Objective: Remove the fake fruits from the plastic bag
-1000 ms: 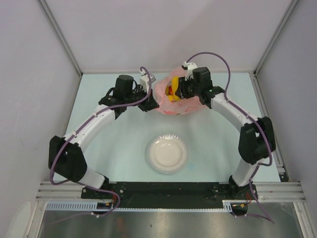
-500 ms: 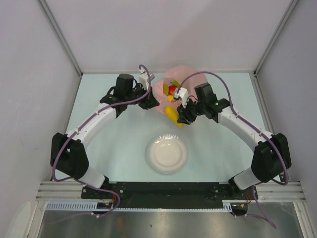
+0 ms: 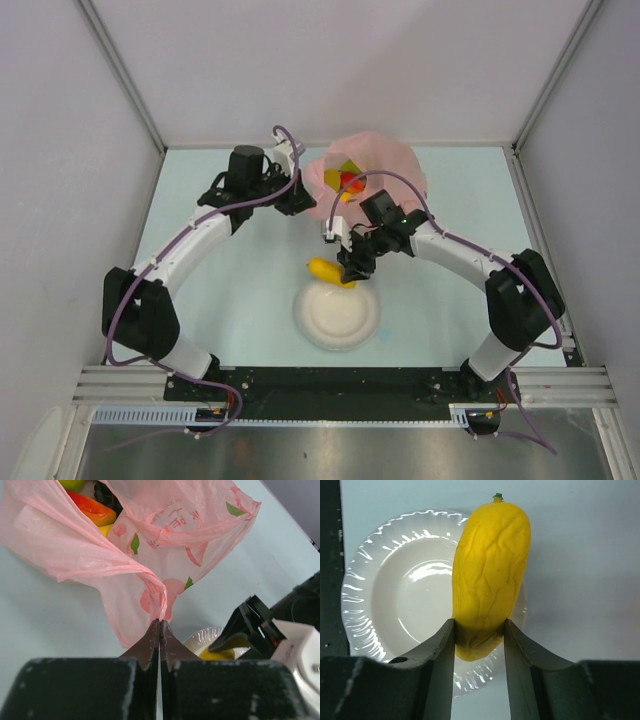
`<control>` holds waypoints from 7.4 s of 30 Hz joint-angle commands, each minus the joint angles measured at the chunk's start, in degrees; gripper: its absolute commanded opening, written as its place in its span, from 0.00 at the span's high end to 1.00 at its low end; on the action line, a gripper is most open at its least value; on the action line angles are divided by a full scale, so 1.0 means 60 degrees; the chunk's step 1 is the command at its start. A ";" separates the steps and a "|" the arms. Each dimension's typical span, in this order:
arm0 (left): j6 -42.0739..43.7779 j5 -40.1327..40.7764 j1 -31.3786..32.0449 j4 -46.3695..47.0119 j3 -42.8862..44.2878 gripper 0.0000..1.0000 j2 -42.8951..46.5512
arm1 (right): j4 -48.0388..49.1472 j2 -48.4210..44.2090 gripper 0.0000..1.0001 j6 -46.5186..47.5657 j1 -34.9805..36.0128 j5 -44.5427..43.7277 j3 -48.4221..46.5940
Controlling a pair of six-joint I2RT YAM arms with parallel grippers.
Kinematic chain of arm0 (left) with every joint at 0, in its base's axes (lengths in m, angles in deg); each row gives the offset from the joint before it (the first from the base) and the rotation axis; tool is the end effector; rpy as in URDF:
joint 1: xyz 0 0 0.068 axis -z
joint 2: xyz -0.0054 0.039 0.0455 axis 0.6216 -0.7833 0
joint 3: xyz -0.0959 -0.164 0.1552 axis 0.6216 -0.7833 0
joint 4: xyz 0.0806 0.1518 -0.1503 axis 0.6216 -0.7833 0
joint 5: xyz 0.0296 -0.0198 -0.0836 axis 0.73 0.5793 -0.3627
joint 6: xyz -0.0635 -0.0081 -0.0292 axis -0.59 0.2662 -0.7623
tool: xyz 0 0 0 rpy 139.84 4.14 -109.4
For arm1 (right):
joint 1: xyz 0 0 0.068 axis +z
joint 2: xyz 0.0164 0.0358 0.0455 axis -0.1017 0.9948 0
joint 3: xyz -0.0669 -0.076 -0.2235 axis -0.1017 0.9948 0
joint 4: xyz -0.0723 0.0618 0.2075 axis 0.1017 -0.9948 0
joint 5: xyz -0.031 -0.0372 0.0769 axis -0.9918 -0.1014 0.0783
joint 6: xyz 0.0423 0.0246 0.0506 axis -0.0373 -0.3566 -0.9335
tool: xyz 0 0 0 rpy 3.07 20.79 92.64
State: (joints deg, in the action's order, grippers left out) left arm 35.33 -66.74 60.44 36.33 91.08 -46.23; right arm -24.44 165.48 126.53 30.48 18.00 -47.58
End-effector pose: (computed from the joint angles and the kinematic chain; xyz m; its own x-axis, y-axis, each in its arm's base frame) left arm 0.2980 -0.1530 0.2916 -0.5293 0.1314 -0.8382 0.6950 0.6339 -0.3394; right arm 0.2326 0.2156 0.2098 -0.0231 -0.6551 -0.7552 -0.9994 -0.0034 0.0334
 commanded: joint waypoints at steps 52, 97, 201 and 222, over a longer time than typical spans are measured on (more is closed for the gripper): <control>0.0814 -0.1425 -0.0195 -0.0605 0.0271 1.00 0.1085 | 0.5344 0.3395 0.78 -0.3680 -0.1088 -0.6157 -0.2969; 0.1663 -0.0517 -0.0180 -0.1059 0.0417 1.00 0.0617 | 0.4454 0.6783 0.31 -0.3101 -0.1556 -0.5940 -0.6032; 0.2557 -0.1484 -0.0327 -0.2201 0.0491 1.00 0.0836 | 0.5802 0.3952 0.59 -0.4492 -0.1248 -0.5940 -0.3742; 0.2967 0.0025 -0.0327 -0.2524 0.0183 1.00 0.0808 | 0.1673 0.6049 0.21 -0.2282 -0.1599 -0.3421 -0.6323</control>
State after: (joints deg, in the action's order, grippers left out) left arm 51.55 -67.26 58.77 20.55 89.81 -40.41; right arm -6.92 200.21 109.43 21.65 -7.31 -82.88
